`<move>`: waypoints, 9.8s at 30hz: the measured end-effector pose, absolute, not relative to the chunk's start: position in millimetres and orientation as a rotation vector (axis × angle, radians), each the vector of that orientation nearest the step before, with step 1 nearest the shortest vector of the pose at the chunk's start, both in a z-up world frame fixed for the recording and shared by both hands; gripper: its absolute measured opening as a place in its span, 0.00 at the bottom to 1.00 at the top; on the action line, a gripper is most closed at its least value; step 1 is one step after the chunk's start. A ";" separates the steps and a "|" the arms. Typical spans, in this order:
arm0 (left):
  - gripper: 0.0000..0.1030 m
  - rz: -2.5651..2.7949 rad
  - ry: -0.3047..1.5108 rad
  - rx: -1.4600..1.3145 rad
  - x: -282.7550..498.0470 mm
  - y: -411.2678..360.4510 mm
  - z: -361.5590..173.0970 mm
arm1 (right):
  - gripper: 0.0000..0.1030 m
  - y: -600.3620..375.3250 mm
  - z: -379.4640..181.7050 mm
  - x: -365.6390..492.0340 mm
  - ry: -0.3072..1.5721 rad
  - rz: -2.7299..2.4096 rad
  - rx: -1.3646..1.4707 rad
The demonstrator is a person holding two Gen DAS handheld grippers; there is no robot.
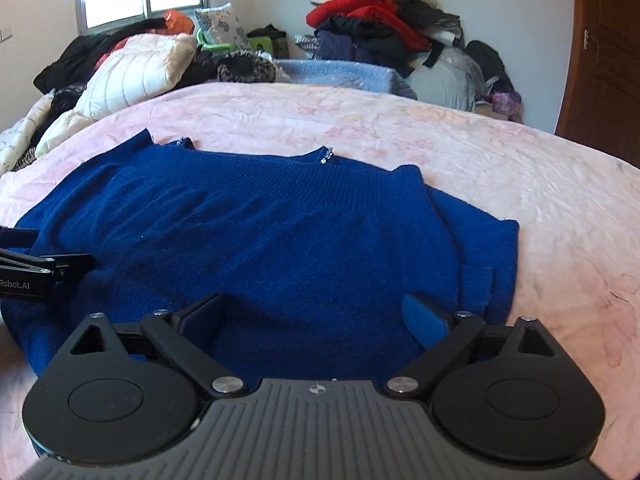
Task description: Fold small clothes
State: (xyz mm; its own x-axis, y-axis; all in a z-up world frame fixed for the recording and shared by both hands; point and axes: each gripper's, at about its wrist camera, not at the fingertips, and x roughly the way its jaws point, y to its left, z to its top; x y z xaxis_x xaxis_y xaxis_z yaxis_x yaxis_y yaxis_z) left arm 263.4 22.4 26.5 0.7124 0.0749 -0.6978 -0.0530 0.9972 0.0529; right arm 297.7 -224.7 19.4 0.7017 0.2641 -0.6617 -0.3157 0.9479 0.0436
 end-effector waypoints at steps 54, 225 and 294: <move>0.13 0.346 0.756 -0.937 202.8 145.7 26.5 | 0.98 -340.1 11.9 166.7 0.676 0.283 0.450; 0.71 -0.079 0.627 0.094 134.9 -80.9 38.8 | 0.30 -359.7 12.7 249.9 1.004 0.540 0.757; 0.66 -0.306 0.580 0.184 164.6 -119.8 64.5 | 0.48 -378.2 19.4 377.2 0.905 0.218 0.650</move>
